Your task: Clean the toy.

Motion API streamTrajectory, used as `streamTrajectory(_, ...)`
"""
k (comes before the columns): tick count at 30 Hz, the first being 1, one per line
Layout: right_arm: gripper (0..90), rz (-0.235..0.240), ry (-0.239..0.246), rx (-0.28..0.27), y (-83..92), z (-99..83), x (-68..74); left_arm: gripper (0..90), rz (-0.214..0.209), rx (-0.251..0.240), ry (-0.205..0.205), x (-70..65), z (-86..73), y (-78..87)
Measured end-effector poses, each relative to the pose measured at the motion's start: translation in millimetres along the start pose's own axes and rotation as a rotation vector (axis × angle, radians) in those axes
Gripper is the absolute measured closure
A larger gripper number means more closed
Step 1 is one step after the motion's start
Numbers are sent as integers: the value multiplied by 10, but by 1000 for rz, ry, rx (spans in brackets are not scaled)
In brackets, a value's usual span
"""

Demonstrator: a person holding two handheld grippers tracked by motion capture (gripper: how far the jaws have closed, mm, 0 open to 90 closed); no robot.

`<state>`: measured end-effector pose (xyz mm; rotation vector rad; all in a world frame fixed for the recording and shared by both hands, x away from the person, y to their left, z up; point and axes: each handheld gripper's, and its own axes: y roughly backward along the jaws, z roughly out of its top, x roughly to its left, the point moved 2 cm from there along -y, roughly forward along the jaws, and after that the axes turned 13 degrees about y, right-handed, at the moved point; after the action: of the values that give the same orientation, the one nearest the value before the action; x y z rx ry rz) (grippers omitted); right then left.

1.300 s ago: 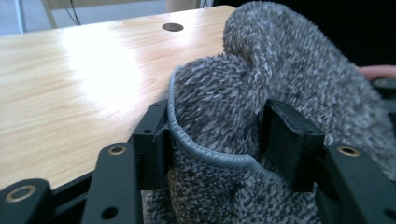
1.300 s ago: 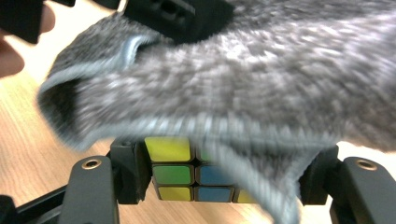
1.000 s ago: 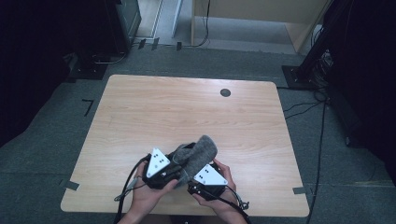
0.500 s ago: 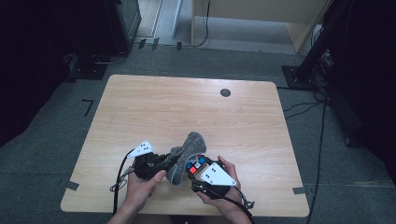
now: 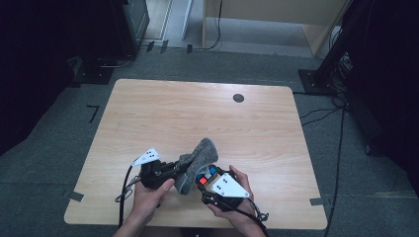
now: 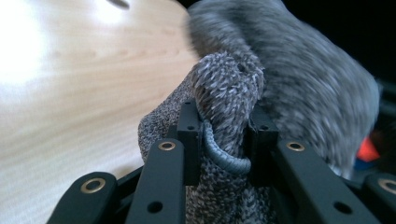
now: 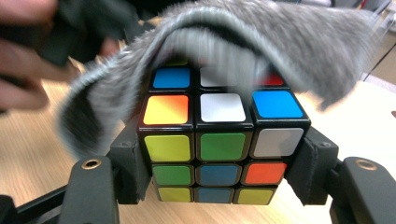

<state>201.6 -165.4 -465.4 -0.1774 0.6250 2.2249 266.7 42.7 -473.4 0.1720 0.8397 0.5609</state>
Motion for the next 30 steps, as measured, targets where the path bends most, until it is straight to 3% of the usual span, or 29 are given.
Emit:
streamTrajectory(3,344,0,7,-15,26,26,-9,735,-10,-10,-10,-44,3,6)
streamTrajectory(7,344,9,2,-7,4,-4,-7,735,-91,-65,12,-99,75,105)
streamTrajectory(9,344,9,6,-3,-8,-5,9,730,-73,-62,-6,-101,77,105)
streamTrajectory(14,344,-4,6,-23,41,39,-7,727,-21,5,14,-27,8,-6)
streamTrajectory(17,344,-3,10,-26,48,40,-21,728,-20,5,17,-39,20,7)
streamTrajectory(19,344,3,7,-21,28,27,-17,730,-51,-45,12,-94,51,72)
streamTrajectory(21,344,10,5,-2,4,8,-2,731,-59,-82,-18,-163,85,126)
streamTrajectory(24,344,8,7,15,-27,-12,6,720,-96,-99,-81,-297,83,154)
streamTrajectory(26,344,7,10,29,-48,-21,26,693,-26,-87,-203,-431,31,105)
streamTrajectory(28,344,3,13,39,-56,-21,40,643,36,-89,-292,-522,-20,66)
streamTrajectory(30,344,-1,9,50,-56,-28,37,597,62,-92,-350,-580,-48,51)
